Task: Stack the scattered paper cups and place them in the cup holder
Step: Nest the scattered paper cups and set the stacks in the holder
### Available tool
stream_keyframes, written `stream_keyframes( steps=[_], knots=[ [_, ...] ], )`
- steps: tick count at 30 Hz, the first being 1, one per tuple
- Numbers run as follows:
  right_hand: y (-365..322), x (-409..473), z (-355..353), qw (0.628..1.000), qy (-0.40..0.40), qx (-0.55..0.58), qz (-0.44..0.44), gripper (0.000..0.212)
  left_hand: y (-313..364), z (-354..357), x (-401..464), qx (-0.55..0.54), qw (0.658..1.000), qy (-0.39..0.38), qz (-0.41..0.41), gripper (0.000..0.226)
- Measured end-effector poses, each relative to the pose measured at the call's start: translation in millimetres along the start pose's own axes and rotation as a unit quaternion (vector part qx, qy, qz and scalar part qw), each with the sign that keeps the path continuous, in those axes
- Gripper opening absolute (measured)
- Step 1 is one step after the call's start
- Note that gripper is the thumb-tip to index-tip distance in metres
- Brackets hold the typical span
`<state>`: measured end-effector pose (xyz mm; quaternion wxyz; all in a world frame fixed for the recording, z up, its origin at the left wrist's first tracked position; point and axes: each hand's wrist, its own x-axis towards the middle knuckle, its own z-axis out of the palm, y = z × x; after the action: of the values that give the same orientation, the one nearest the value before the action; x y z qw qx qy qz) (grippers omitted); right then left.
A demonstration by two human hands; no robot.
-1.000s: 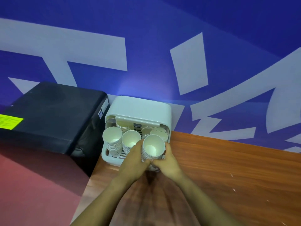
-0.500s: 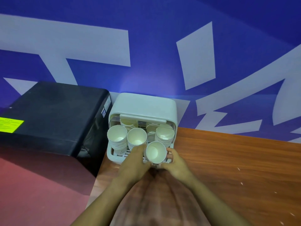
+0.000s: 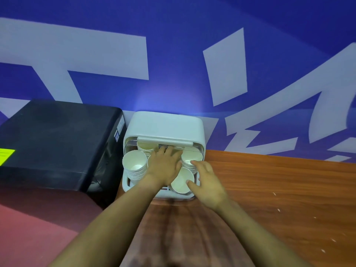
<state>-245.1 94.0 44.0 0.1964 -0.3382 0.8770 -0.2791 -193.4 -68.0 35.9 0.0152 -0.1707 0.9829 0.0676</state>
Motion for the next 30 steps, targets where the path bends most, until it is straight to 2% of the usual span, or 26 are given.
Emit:
stream_keyframes(
  steps=[2,5,10,13,22,26,30],
  knots=[
    [-2.0,3.1,1.3,0.998,-0.036,-0.053,0.011,0.065,0.4,0.8,8.9,0.017,1.000,-0.015,0.004,0.050],
    [-5.2,7.8,4.0,0.994,-0.058,-0.094,0.017,0.065,-3.2,2.8,20.7,-0.016,0.999,-0.038,0.001,0.050],
    [-6.9,19.6,10.2,0.992,-0.075,-0.096,0.031,0.059,-10.1,5.5,18.8,-0.021,0.998,-0.052,-0.011,0.043],
    [-10.6,28.8,14.1,0.991,-0.092,-0.090,0.031,0.057,-14.3,9.7,12.6,-0.007,0.999,-0.047,-0.021,0.048],
    [-21.7,59.2,18.1,0.994,-0.068,-0.078,0.019,0.059,-22.3,9.7,16.0,0.022,0.996,-0.054,-0.063,0.058],
    [-24.9,71.1,11.7,0.994,-0.089,-0.063,0.006,0.054,-24.7,6.0,20.9,0.001,0.997,-0.069,-0.038,0.053],
    [-23.2,63.6,13.8,0.997,-0.059,-0.045,-0.029,0.054,-29.3,6.7,9.2,-0.016,1.000,-0.021,-0.005,0.048]
  ],
)
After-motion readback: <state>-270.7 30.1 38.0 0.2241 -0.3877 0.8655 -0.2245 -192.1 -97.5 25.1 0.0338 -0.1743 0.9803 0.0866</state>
